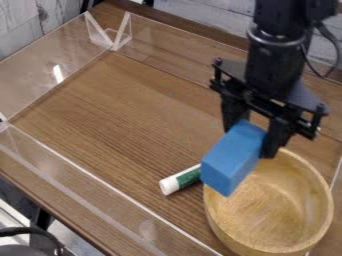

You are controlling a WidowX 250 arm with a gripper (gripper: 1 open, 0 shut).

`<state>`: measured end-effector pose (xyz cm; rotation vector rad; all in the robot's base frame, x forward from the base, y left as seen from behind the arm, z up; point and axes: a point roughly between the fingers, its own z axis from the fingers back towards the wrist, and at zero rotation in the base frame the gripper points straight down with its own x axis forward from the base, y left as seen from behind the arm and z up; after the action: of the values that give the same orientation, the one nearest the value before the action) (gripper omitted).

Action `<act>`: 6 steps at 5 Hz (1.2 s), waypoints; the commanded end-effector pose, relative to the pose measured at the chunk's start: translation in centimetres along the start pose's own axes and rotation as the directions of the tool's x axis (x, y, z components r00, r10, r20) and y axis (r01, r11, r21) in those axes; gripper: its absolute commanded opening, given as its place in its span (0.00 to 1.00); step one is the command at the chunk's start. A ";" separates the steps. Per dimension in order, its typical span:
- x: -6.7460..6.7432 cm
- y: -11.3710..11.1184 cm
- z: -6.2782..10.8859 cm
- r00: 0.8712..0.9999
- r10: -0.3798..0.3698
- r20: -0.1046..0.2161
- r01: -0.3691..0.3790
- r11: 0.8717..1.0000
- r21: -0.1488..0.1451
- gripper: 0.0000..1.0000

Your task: Put the blue block in the brown bowl

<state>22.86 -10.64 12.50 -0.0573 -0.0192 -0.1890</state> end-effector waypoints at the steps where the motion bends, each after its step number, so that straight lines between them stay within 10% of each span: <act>1: 0.1 -0.8 1.1 0.998 0.009 0.063 -0.008 1.000 -0.008 0.00; 6: -0.2 -1.6 0.0 0.998 0.014 0.060 -0.013 1.000 -0.018 0.00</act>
<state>22.07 -11.90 11.43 -0.0610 -0.0323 -0.1723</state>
